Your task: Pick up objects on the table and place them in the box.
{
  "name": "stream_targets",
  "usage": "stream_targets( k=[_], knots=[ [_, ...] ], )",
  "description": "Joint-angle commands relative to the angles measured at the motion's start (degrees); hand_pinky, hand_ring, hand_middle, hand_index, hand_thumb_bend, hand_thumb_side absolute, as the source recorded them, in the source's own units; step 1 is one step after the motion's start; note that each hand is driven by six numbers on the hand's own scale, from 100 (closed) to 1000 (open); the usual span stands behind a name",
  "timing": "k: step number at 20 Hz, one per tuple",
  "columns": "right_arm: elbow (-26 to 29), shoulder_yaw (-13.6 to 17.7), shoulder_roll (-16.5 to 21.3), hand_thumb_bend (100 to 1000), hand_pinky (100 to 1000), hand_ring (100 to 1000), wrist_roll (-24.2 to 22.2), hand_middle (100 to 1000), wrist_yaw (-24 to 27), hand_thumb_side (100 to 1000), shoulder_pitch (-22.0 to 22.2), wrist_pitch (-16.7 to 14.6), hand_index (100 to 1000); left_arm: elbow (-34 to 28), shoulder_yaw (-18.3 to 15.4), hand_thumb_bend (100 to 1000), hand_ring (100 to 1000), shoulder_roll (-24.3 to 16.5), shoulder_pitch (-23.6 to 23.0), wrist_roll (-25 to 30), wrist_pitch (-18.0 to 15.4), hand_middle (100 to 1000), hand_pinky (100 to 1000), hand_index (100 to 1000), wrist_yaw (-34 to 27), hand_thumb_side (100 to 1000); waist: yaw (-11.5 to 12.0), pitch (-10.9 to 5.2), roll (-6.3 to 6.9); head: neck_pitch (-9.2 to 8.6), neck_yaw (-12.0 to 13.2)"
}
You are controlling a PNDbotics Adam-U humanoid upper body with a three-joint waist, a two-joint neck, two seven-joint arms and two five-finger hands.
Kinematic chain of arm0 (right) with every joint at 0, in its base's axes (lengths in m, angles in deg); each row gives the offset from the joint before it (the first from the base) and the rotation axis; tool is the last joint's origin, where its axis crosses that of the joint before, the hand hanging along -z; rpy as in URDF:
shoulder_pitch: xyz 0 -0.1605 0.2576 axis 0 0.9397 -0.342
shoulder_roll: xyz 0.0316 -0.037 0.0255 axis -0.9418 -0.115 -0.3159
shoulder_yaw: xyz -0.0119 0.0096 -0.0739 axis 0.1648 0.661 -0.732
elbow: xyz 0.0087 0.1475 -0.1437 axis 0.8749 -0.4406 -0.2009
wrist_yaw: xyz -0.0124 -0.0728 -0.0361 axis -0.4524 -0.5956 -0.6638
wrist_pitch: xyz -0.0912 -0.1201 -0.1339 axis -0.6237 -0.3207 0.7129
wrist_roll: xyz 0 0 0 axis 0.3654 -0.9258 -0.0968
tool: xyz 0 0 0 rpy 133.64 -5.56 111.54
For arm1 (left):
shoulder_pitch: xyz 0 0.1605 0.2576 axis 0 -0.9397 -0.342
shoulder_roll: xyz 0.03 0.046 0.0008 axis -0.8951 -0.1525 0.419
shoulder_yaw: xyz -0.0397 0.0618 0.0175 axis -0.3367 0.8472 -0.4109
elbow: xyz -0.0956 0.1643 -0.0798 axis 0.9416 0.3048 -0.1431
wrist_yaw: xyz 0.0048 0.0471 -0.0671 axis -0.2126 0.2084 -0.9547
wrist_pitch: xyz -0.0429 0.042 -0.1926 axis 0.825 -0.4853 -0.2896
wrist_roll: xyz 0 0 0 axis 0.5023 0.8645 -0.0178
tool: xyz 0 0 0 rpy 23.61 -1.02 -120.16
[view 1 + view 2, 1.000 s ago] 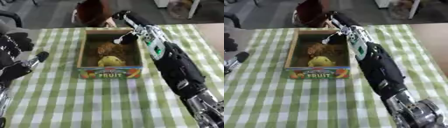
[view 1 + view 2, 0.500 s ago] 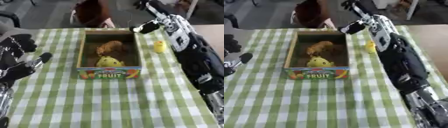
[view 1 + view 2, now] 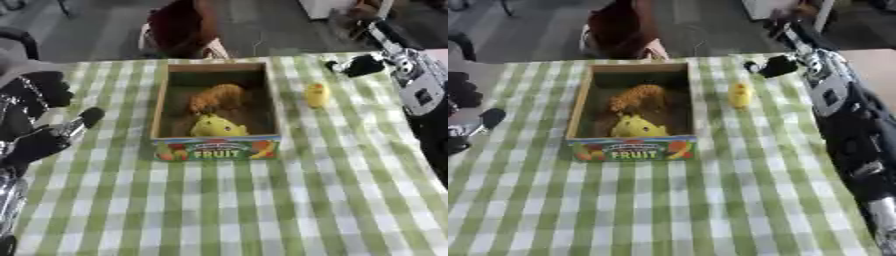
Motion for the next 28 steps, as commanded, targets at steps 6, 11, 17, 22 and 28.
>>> stream_targets(
  k=[6,11,17,22,28],
  knots=[
    [-5.1,0.5,0.1,502,770,776,0.3,728,0.3,251,-0.4,1.1,873,-0.6,-0.6,757,634,-1.3,0.4,-0.1,0.0,578,701,710,0.1,161,0.1,-1.0,0.48,-0.83,-0.1],
    [-6.3,0.2,-1.6,505,770,776,-0.3,729,-0.5,257,-0.2,0.9,874,-0.7,-0.5,757,634,-1.2,0.4,0.0,-0.1,578,701,710,0.1,162,0.2,-0.97,0.66,-0.86,-0.3],
    [-7.0,-0.1,-3.0,506,771,776,-0.7,729,-1.6,260,-0.2,0.7,872,-0.8,-0.5,757,634,-1.1,0.4,0.0,-0.1,578,702,710,0.0,161,0.4,-0.91,0.88,-0.93,-0.5],
    [-7.7,-0.2,-4.0,497,769,772,-0.7,722,-2.2,249,-0.1,0.8,833,-0.8,-0.4,756,634,-1.0,0.6,0.1,-0.1,578,702,710,-0.1,162,0.5,-0.76,1.01,-1.1,-0.6],
    [-7.4,0.0,-4.8,396,734,727,2.3,658,-2.9,100,0.2,1.7,661,-0.9,-0.3,753,634,-0.8,0.7,0.2,-0.1,578,702,710,-0.3,162,0.8,-0.49,1.24,-1.3,-0.9]
  ],
)
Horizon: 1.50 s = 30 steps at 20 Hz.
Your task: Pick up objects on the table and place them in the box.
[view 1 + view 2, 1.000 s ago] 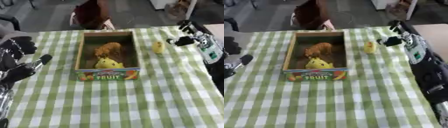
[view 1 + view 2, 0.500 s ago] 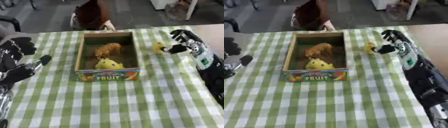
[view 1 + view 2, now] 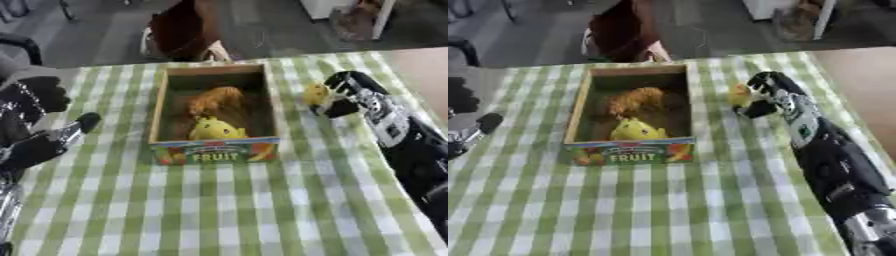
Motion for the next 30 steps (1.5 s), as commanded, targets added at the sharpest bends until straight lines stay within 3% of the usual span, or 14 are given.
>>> stream_targets(
  k=[1,2,3,5,9,14,22,30],
  knots=[
    [0.8,0.2,0.3,332,721,706,2.4,625,-0.8,100,-1.0,0.8,595,-1.0,-0.4,753,634,-0.8,0.8,0.1,-0.1,578,703,710,-0.3,162,0.2,-0.73,0.0,-0.76,-0.3],
    [1.0,0.3,0.3,312,719,702,3.4,621,-1.1,100,-0.9,1.1,585,-1.0,-0.4,753,634,-0.8,0.8,0.1,-0.1,578,703,710,-0.3,162,0.2,-0.7,0.03,-0.77,-0.3],
    [1.3,0.5,0.3,200,705,679,4.4,594,-1.2,100,-0.9,1.6,529,-1.0,-0.4,752,634,-0.8,0.8,0.1,-0.1,578,703,710,-0.4,162,0.2,-0.68,0.05,-0.78,-0.3],
    [2.0,0.9,0.3,101,692,656,6.5,566,-1.2,100,-0.9,2.6,472,-0.9,-0.4,752,634,-0.8,0.8,0.1,-0.1,578,703,710,-0.4,162,0.2,-0.65,0.05,-0.78,-0.4],
    [3.1,1.3,0.4,100,679,633,10.9,538,0.1,100,-0.9,3.7,427,-0.9,-0.4,751,634,-0.8,0.8,0.1,-0.1,578,704,710,-0.4,162,0.1,-0.67,0.0,-0.77,-0.5],
    [6.5,0.0,0.4,100,674,625,15.0,525,3.6,100,-1.6,2.1,416,-1.0,-0.4,751,636,-0.9,0.8,0.1,-0.1,579,704,710,-0.3,161,0.0,-0.85,-0.09,-0.7,-0.5],
    [14.9,-4.4,-2.3,100,677,628,11.3,530,8.1,100,-4.3,-1.0,427,-1.1,-0.2,751,637,-0.7,0.8,0.3,-0.2,579,705,710,-0.3,161,0.4,-1.16,-0.23,-0.48,-0.8],
    [12.4,-7.4,-9.7,100,682,635,6.4,539,1.9,100,-6.4,-3.3,443,-1.2,0.3,752,639,0.0,1.3,1.0,-0.3,580,705,710,-0.5,159,1.5,-1.3,0.01,-0.47,-1.9]
  ],
)
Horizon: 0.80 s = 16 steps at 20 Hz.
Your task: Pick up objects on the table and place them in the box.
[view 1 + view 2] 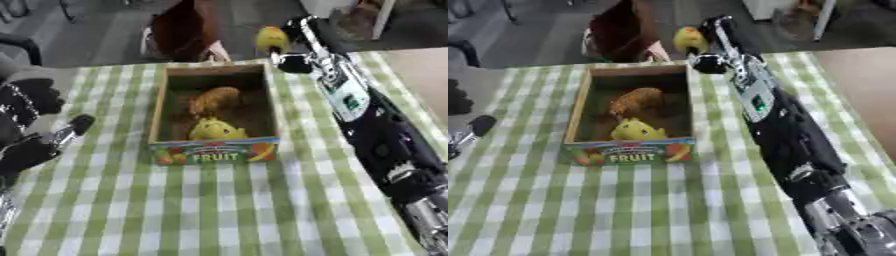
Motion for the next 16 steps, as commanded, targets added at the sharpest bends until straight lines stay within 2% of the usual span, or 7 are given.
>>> stream_targets(
  k=[1,2,4,9,10,11,16],
  knots=[
    [-1.1,-0.6,-2.3,162,683,636,-1.4,539,-3.2,100,-1.5,-1.1,445,-1.2,0.1,752,640,-0.4,1.2,0.4,-0.1,580,705,710,-0.2,160,0.2,-1.12,0.12,-0.5,-0.6],
    [-1.7,-0.8,-3.3,102,683,637,-1.7,541,-4.2,100,-1.4,-1.5,448,-1.2,0.1,752,640,-0.3,1.3,0.4,-0.1,580,705,710,-0.3,159,0.4,-1.06,0.2,-0.52,-0.7],
    [-2.8,-0.9,-4.7,141,684,639,-2.1,544,-6.0,100,-1.0,-1.9,468,-1.3,0.2,752,640,-0.2,1.4,0.5,-0.1,581,705,710,-0.3,160,0.6,-0.95,0.31,-0.56,-0.9],
    [-4.3,-1.2,-6.2,392,699,670,-4.1,581,-9.3,100,-0.4,-3.3,631,-1.4,0.2,753,640,0.0,1.5,0.5,-0.1,581,705,710,-0.4,160,0.8,-0.75,0.32,-0.54,-1.0],
    [-4.3,-1.2,-6.2,446,706,687,-4.6,604,-9.7,155,-0.3,-3.5,714,-1.4,0.2,753,641,0.0,1.5,0.5,-0.1,581,705,710,-0.4,160,0.7,-0.73,0.28,-0.52,-0.9],
    [-4.2,-1.2,-6.1,473,710,695,-5.0,616,-10.1,212,-0.3,-3.7,759,-1.3,0.2,753,641,0.0,1.4,0.5,-0.1,581,705,710,-0.4,160,0.7,-0.72,0.24,-0.5,-0.9],
    [-2.2,-1.3,-5.1,565,726,723,-5.6,664,-10.5,322,-0.3,-4.0,858,-1.2,0.1,753,641,-0.1,1.1,0.3,-0.1,581,705,710,-0.4,161,0.4,-0.82,0.06,-0.44,-0.6]
  ],
)
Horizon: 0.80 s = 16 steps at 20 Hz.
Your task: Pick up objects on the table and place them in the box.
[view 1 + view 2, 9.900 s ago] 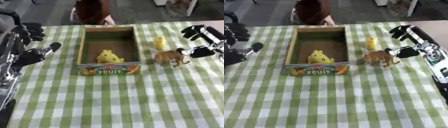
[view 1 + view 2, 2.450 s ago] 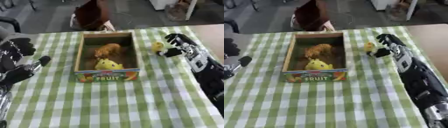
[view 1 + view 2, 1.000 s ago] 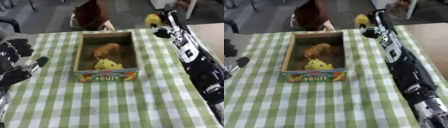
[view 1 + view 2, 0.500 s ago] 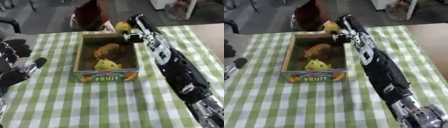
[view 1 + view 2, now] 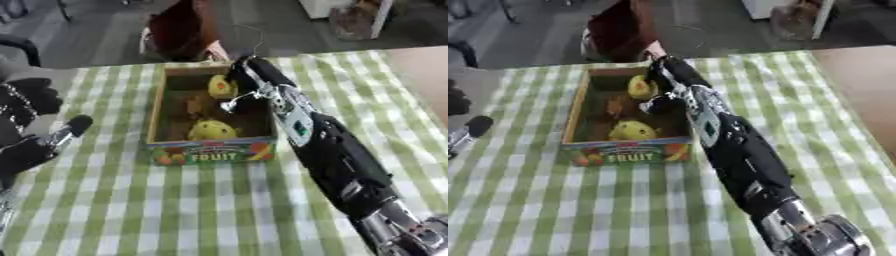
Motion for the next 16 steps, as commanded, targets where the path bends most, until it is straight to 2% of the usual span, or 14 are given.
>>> stream_targets(
  k=[1,7,8,12,16],
  knots=[
    [2.9,-0.3,1.5,570,728,728,-0.7,670,-0.4,325,-1.1,-0.4,864,-0.9,-0.4,752,641,-0.8,0.5,-0.1,-0.1,581,705,710,-0.2,161,-0.1,-0.96,-0.04,-0.39,0.3],
    [9.3,-0.8,5.9,571,737,739,-3.6,682,4.6,316,-1.1,-1.3,875,-0.8,-0.7,752,642,-1.1,-0.1,-0.4,-0.1,581,705,711,0.0,161,-1.0,-1.22,-0.51,-0.06,1.2],
    [10.7,-0.8,6.9,541,733,731,-3.8,668,5.9,275,-1.0,-1.3,863,-0.7,-0.7,752,642,-1.1,-0.2,-0.4,-0.1,581,705,710,0.0,162,-1.2,-1.32,-0.62,0.07,1.4],
    [19.3,-0.8,12.6,452,709,707,-1.2,636,15.7,100,1.6,-1.6,827,-0.4,-1.2,752,641,-1.6,-0.9,-1.0,-0.2,581,705,710,0.2,162,-2.2,-1.36,-1.02,0.29,2.9],
    [29.9,0.2,18.5,333,693,697,3.7,627,26.3,100,6.4,1.9,810,-0.1,-1.6,752,642,-1.9,-1.4,-1.5,-0.2,581,704,710,0.3,160,-3.1,-1.21,-1.38,0.46,3.6]
  ],
)
